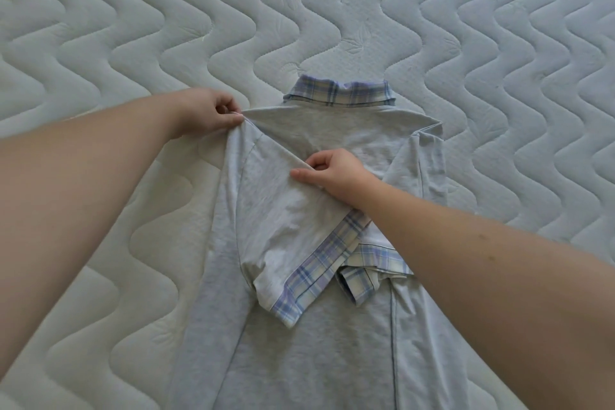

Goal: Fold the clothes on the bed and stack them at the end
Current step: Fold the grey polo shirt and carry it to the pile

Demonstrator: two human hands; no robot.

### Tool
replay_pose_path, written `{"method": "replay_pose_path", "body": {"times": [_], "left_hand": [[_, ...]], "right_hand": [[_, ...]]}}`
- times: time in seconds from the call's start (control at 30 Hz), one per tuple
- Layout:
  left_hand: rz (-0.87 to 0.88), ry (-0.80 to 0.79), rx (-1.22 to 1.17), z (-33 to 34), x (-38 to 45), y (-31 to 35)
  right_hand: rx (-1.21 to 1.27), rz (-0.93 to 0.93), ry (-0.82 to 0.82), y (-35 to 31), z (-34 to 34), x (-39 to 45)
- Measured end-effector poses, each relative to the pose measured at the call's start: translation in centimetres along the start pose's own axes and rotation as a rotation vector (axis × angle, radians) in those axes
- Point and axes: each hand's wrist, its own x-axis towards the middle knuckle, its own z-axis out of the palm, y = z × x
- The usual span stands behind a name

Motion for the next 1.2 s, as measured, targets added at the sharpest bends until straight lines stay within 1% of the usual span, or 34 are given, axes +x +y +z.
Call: {"method": "replay_pose_path", "body": {"times": [0.2, 0.3, 0.4, 0.43, 0.53, 0.6, 0.63, 0.7, 0.8, 0.83, 0.93, 0.97, 1.0, 1.03, 1.07, 1.13, 1.17, 1.2], "left_hand": [[-0.013, 0.035, -0.031, 0.6, -0.1, 0.8], [-0.025, 0.100, -0.062, 1.2, -0.4, 1.2], [-0.078, 0.223, -0.009, 2.3, -1.3, 1.7], [-0.100, 0.269, -0.039, 2.7, -1.9, 1.9], [-0.117, 0.446, -0.238, 3.9, -4.6, 2.2], [-0.111, 0.550, -0.288, 5.2, -7.2, 1.8], [-0.118, 0.565, -0.289, 6.0, -8.8, 1.5], [-0.166, 0.531, -0.290, 7.8, -11.7, 0.7], [-0.273, 0.422, -0.285, 10.8, -15.7, -0.6], [-0.298, 0.384, -0.274, 11.8, -17.1, -0.9], [-0.356, 0.308, -0.255, 15.0, -21.7, -1.6], [-0.374, 0.284, -0.259, 16.1, -23.4, -1.8], [-0.396, 0.254, -0.277, 17.1, -25.1, -1.9], [-0.420, 0.222, -0.266, 18.1, -26.8, -1.8], [-0.428, 0.202, -0.177, 19.2, -28.5, -1.7], [-0.403, 0.244, 0.140, 21.4, -31.4, -1.2], [-0.384, 0.291, 0.237, 22.3, -32.7, -0.7], [-0.380, 0.320, 0.274, 23.1, -33.8, -0.1]], "right_hand": [[-0.002, 0.010, 0.006, 0.3, -0.3, 0.3], [-0.020, -0.004, 0.019, 0.3, -0.2, 0.3], [-0.032, -0.020, 0.032, 0.3, -0.2, 0.1], [-0.037, -0.023, 0.037, 0.3, -0.1, 0.1], [-0.031, -0.009, 0.044, 0.0, 0.1, -0.2], [-0.034, 0.000, 0.060, -0.3, 0.1, -0.4], [-0.046, 0.004, 0.076, -0.6, 0.2, -0.6], [-0.119, 0.013, 0.110, -1.2, 0.3, -1.1], [-0.335, 0.071, 0.118, -2.6, 0.3, -2.5], [-0.449, 0.100, 0.091, -3.2, 0.1, -3.3], [-0.824, 0.245, -0.070, -4.1, -0.4, -6.9], [-0.895, 0.280, -0.099, -4.1, -0.4, -8.0], [-0.925, 0.285, -0.093, -4.0, -0.4, -8.8], [-0.914, 0.271, -0.066, -4.1, -0.2, -9.6], [-0.814, 0.256, -0.014, -4.2, -0.1, -10.1], [-0.395, 0.258, 0.125, -4.7, -0.2, -10.6], [-0.201, 0.239, 0.192, -5.1, -0.4, -10.9], [-0.074, 0.208, 0.258, -5.3, -0.6, -11.0]]}}
